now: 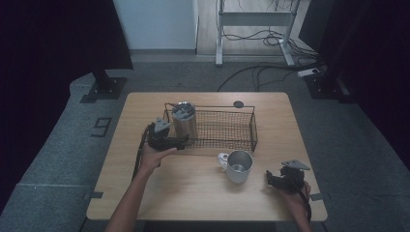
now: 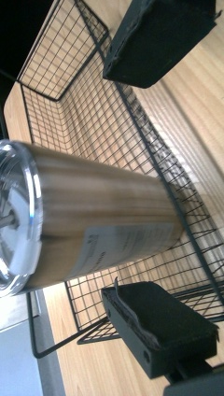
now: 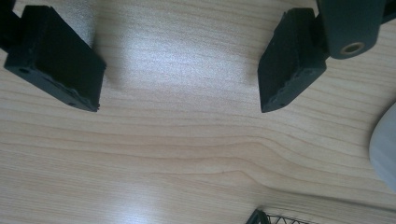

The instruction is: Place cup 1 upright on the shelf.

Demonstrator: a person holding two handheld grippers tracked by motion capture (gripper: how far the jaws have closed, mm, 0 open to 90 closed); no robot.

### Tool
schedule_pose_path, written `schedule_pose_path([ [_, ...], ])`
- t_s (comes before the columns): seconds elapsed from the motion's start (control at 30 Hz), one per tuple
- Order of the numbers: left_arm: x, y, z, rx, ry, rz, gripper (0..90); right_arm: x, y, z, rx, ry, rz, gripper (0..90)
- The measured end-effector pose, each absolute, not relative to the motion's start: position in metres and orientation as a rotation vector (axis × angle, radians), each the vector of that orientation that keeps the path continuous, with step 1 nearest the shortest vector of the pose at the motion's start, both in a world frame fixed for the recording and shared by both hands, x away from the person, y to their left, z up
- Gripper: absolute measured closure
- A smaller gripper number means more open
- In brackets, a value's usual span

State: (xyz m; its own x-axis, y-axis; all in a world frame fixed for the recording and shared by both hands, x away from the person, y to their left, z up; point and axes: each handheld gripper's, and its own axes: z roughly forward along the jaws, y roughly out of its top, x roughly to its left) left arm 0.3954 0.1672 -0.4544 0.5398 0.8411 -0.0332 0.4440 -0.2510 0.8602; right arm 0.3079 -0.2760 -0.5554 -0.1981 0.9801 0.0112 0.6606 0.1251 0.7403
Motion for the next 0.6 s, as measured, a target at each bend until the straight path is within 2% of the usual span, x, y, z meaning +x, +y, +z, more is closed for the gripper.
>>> schedule_pose_path([
  [0.6,0.351,0.185,-0.488,1.867,1.069,0.550,4.5,0.308,-0.276,-0.555,1.579,1.919,0.859,14.3],
])
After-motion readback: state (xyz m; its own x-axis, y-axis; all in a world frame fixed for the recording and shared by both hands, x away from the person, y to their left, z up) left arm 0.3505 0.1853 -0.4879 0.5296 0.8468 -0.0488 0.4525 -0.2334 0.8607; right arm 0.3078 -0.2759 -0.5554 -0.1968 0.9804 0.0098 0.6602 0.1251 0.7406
